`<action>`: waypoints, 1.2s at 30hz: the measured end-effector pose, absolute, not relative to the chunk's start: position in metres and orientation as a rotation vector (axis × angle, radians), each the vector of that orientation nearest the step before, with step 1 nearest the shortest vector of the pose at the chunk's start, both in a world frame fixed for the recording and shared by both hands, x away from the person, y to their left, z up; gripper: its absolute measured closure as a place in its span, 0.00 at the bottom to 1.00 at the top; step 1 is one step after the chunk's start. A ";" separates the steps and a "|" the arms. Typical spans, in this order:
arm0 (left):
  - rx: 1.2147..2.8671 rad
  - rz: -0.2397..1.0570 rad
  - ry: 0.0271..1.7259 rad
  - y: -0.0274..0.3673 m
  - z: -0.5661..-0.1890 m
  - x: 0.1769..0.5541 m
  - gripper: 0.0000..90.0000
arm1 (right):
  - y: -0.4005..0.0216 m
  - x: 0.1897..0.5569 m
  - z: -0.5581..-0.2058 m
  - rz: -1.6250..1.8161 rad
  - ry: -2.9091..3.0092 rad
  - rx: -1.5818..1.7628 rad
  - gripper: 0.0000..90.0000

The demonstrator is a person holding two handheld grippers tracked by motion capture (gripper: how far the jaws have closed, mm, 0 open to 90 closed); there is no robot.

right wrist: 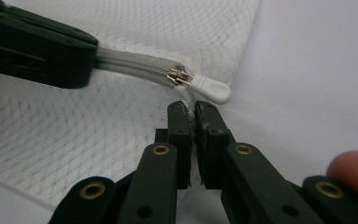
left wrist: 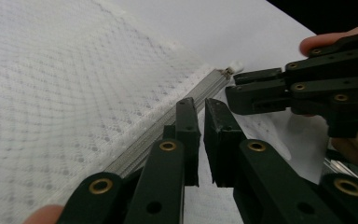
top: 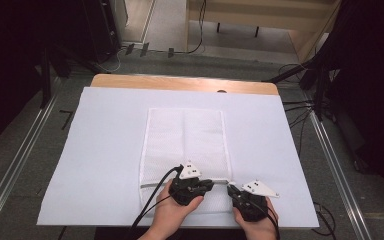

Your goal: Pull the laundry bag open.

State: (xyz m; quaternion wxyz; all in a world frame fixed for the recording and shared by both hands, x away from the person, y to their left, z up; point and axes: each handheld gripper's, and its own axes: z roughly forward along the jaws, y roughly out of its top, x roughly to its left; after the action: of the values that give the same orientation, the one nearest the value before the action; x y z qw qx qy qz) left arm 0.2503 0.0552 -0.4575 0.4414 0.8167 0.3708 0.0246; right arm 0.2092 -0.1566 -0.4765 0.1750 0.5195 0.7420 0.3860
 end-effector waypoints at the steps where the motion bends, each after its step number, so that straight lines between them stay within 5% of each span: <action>1: 2.030 0.057 0.924 0.054 -0.459 0.251 0.95 | -0.157 0.209 -0.476 1.094 2.102 1.472 0.97; 10: 2.069 0.048 0.964 0.053 -0.466 0.255 0.98 | -0.142 0.196 -0.463 1.141 2.055 1.280 0.97; 18: 2.000 0.060 0.950 0.063 -0.440 0.252 0.90 | -0.133 0.194 -0.463 1.102 2.057 1.233 0.98; 36: 1.962 0.054 1.130 0.023 -0.427 0.264 0.48 | -0.123 0.192 -0.464 1.089 2.098 1.167 0.98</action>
State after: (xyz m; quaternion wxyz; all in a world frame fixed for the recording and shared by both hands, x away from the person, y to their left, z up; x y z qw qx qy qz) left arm 0.2640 0.0229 -0.4274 0.4247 0.7844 0.4516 0.0215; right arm 0.1920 -0.1225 -0.4636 0.2501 0.4287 0.7705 0.3999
